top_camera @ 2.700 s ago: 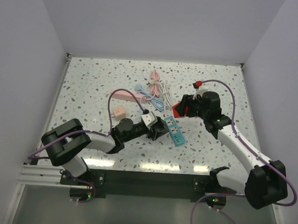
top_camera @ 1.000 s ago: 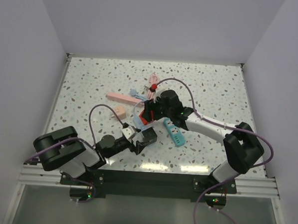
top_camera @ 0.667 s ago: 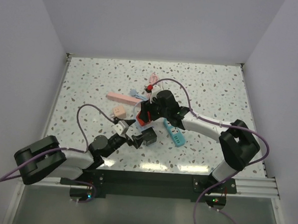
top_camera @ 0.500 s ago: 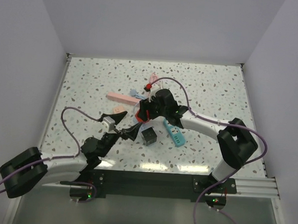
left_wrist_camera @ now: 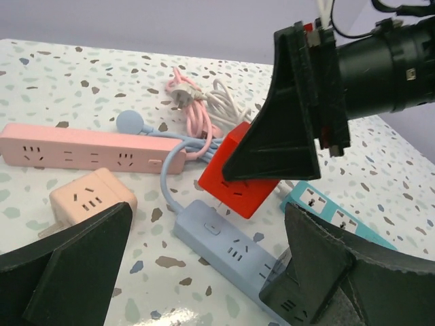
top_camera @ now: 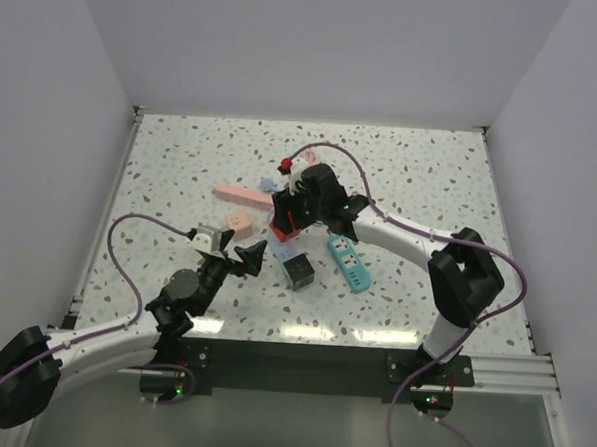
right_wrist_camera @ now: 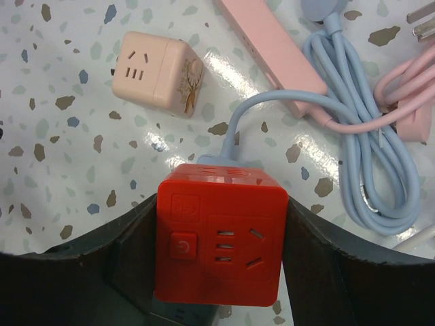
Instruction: Insert the plug
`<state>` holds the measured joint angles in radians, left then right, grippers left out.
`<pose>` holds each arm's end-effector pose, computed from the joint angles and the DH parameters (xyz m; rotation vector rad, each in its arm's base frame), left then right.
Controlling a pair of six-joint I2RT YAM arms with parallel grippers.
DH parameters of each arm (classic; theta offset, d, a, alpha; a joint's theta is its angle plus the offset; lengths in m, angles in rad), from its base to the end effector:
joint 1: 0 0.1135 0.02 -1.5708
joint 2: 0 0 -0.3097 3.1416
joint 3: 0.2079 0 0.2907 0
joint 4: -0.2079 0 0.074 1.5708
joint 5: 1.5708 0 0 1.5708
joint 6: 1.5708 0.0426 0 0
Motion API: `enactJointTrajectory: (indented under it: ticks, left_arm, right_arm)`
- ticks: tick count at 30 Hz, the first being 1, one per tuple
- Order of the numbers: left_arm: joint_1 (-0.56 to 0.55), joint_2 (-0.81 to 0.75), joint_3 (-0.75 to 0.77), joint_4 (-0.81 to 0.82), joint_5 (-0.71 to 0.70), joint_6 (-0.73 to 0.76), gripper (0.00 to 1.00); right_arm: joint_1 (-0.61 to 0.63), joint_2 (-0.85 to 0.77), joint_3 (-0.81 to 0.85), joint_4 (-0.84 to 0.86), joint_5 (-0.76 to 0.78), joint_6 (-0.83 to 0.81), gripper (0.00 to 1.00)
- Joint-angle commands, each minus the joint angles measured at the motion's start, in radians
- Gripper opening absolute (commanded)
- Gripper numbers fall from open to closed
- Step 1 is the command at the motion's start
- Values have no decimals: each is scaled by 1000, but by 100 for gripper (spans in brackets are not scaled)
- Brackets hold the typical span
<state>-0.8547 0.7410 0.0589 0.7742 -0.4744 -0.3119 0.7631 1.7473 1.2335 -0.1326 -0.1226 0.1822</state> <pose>0.1207 -0.1091 0.2001 0.0186 1.5171 -0.5899 0.3176 0.3109 0.2608 -0.7231 2.1747 0.6447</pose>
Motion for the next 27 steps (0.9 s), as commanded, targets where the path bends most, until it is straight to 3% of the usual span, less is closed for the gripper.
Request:
enactJointTrajectory:
  ticks: [1,16,27]
  left_arm:
    - [37,-43,44,-101,31,-50,100]
    - [106,-58,42,-130,99,-59,100]
    - [114,-72,33,-136,103,-66,100]
  right_arm:
    - [2,-25,61,-87,-34,-38,0]
    - [48,-42,4,-122,-15,-29,0]
    - [100,-20,11,-94,109,2,0]
